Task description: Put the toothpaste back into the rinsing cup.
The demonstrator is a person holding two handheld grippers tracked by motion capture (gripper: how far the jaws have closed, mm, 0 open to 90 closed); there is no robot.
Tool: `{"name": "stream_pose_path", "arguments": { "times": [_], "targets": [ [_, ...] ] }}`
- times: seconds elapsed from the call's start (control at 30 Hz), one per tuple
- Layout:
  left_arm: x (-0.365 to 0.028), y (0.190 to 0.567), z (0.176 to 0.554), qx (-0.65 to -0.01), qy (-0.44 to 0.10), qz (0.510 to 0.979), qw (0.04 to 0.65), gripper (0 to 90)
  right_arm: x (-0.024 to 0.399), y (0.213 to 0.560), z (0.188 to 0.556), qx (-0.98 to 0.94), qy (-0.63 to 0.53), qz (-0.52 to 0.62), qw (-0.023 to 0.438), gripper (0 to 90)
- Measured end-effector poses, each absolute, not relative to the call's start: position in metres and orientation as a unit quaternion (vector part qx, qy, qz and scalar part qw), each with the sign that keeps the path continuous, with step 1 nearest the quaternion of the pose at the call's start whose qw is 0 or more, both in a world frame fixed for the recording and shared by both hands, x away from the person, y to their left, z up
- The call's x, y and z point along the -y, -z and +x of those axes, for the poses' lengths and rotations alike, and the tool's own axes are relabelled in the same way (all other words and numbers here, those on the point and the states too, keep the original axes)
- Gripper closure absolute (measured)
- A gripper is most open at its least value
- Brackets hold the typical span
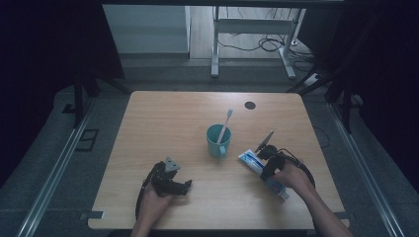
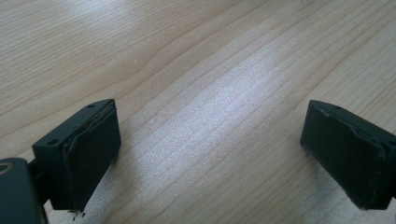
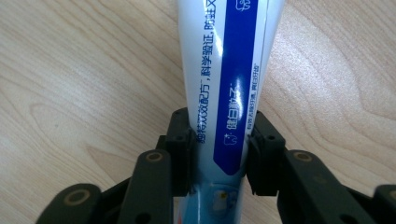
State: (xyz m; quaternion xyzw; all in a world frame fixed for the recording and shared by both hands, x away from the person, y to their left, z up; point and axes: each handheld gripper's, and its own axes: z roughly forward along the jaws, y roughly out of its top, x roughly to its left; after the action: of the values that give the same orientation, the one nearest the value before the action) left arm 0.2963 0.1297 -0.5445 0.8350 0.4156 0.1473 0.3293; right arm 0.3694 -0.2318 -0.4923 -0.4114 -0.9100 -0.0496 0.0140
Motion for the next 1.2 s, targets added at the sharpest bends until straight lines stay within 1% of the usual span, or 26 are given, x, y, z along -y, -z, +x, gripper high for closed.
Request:
{"name": "stream_pose_path", "arguments": {
  "times": [0.17,0.33,0.87,1.2],
  "targets": [
    [-0.130,0.545,0.296,-0.416,-0.147,0.835,0.329,5.0,0.234,0.490,0.364,0.916,0.062,-0.397,0.002,70.2],
    [-0.130,0.545,0.296,-0.416,-0.147,0.835,0.330,5.0,0.238,0.487,0.362,0.915,0.079,-0.395,0.002,71.0],
    [-0.130,0.545,0.296,-0.416,-0.147,0.835,0.329,5.0,0.247,0.464,0.354,0.913,0.145,-0.380,-0.028,71.2],
    [-0.130,0.545,0.296,-0.416,-0.147,0.835,0.329,5.0,0.250,0.445,0.349,0.905,0.203,-0.369,-0.057,71.2]
  ]
}}
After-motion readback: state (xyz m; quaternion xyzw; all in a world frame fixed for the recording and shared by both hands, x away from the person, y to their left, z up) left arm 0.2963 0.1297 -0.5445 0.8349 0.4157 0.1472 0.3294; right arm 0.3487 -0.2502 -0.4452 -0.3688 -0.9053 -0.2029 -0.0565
